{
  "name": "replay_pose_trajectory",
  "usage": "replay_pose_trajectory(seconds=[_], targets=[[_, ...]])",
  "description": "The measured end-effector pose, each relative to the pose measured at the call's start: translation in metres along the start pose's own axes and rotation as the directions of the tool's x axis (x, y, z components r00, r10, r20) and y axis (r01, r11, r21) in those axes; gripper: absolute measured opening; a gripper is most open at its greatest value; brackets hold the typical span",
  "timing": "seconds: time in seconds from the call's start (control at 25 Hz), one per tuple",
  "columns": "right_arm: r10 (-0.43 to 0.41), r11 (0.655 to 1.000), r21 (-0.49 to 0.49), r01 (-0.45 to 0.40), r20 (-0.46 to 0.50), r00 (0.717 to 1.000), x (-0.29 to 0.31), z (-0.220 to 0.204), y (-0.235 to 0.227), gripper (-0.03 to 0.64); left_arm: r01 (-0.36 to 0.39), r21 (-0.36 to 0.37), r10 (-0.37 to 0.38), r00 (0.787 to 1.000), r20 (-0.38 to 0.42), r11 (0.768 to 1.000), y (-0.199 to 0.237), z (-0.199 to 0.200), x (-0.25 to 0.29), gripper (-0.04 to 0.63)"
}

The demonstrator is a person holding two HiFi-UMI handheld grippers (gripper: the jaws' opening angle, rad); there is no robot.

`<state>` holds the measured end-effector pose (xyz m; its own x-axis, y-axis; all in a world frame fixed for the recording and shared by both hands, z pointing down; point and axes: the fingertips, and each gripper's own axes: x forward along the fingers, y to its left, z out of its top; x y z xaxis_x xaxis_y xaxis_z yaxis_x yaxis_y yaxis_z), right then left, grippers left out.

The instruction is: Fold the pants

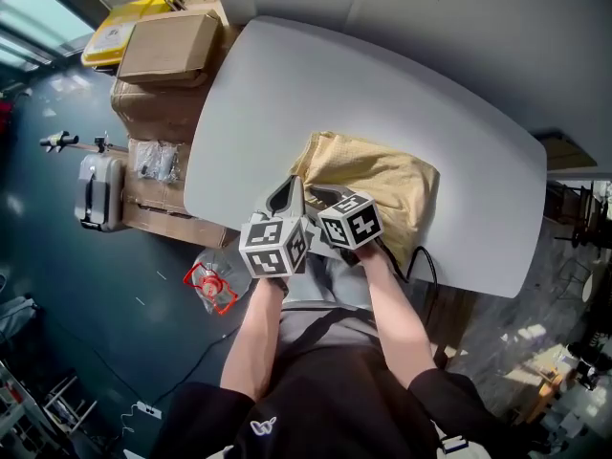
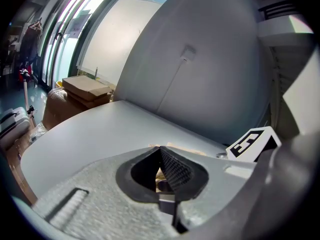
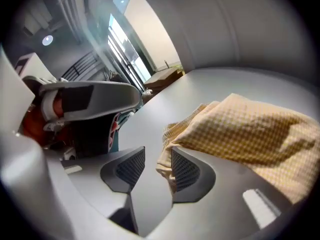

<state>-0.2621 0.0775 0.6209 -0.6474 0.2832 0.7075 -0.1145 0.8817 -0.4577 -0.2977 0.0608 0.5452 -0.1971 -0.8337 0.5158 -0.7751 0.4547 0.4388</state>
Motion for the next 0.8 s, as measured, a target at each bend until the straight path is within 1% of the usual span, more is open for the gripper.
replay_pose_trajectory(seconds=[0.08, 0.2, 0.28, 0.36, 0.48, 0.56, 0.64, 0.72, 0.8], targets=[[-0.015, 1.0, 0.023, 0.013, 0.085, 0.996, -0.017, 0.013, -0.004, 0.153, 0.022, 0.017, -0.022, 1.0, 0.007, 1.0, -0.008, 0.007, 0.003, 0.005], [-0.069, 0.998, 0.024, 0.065, 0.201, 0.977, -0.052, 0.034, -0.011, 0.11, 0.057, 0.036, -0.058, 0.998, 0.021, 0.998, -0.022, 0.017, 0.006, 0.005], [-0.107, 0.994, -0.002, 0.112, 0.276, 0.955, -0.082, 0.047, -0.016, 0.1, 0.085, 0.051, -0.087, 0.996, 0.032, 0.995, -0.037, 0.023, 0.009, 0.005], [-0.141, 0.986, -0.036, 0.165, 0.357, 0.923, -0.115, 0.062, -0.021, 0.103, 0.12, 0.076, -0.124, 0.991, 0.048, 0.99, -0.056, 0.033, 0.012, 0.005], [-0.182, 0.975, -0.023, 0.219, 0.474, 0.861, -0.167, 0.082, -0.027, 0.104, 0.178, 0.126, -0.188, 0.98, 0.07, 0.976, -0.091, 0.049, 0.012, 0.005], [-0.213, 0.966, -0.008, 0.259, 0.542, 0.813, -0.202, 0.094, -0.029, 0.101, 0.22, 0.165, -0.235, 0.969, 0.081, 0.961, -0.114, 0.061, 0.01, 0.005], [-0.249, 0.951, 0.006, 0.309, 0.609, 0.753, -0.24, 0.107, -0.031, 0.079, 0.251, 0.205, -0.275, 0.956, 0.099, 0.946, -0.138, 0.077, 0.006, 0.005], [-0.281, 0.933, 0.024, 0.359, 0.67, 0.687, -0.279, 0.115, -0.03, 0.047, 0.274, 0.244, -0.31, 0.943, 0.123, 0.93, -0.163, 0.092, 0.0, 0.005], [-0.307, 0.911, 0.033, 0.411, 0.72, 0.622, -0.315, 0.121, -0.028, 0.014, 0.299, 0.286, -0.35, 0.925, 0.148, 0.91, -0.19, 0.108, -0.007, 0.005]])
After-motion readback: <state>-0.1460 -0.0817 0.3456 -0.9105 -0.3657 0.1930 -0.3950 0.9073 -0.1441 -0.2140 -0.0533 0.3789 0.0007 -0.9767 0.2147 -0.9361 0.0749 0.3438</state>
